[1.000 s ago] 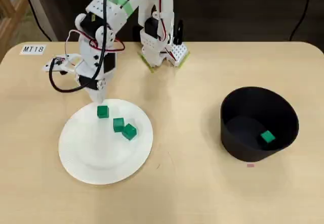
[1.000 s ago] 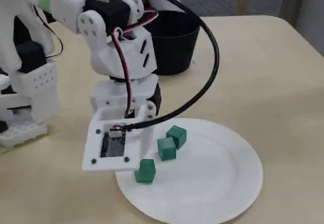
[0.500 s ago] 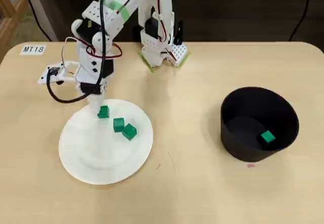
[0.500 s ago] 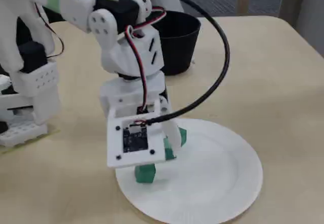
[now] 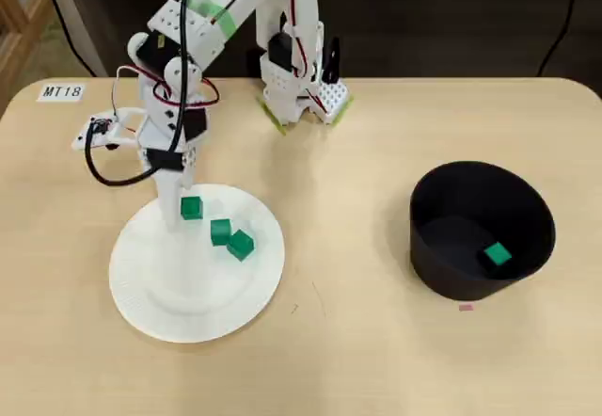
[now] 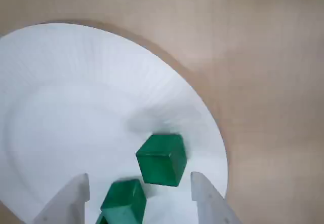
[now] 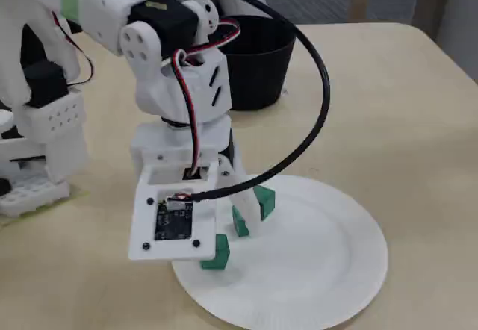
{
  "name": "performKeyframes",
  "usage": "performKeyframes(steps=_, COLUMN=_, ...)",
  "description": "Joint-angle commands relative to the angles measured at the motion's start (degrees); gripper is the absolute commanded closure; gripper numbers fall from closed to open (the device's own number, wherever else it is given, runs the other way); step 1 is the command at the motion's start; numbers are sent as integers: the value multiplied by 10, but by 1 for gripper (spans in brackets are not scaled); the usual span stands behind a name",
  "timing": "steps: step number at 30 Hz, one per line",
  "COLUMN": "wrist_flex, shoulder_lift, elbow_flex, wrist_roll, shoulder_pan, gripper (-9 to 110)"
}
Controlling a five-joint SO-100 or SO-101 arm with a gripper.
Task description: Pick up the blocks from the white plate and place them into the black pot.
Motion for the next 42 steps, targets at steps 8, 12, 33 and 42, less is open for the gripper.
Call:
performKeyframes(steps=8, wrist_flex=-4, shoulder_lift=-18, elbow_flex=-19, wrist_roll=-6, shoulder_pan=-19, gripper=72)
performKeyframes(steps=12, wrist_flex=-10, shoulder_lift=-30, elbow_flex=-19, wrist_roll=-4, shoulder_pan=-25, gripper=72)
performKeyframes(steps=33, wrist_flex=-44, shoulder_lift=-61, elbow_flex=-25, wrist_roll=53, shoulder_pan=-15, gripper=80)
performKeyframes(steps=42, wrist_flex=-54, shoulder_lift=-79, elbow_flex=-25, wrist_roll=65, shoulder_pan=-19, gripper=91)
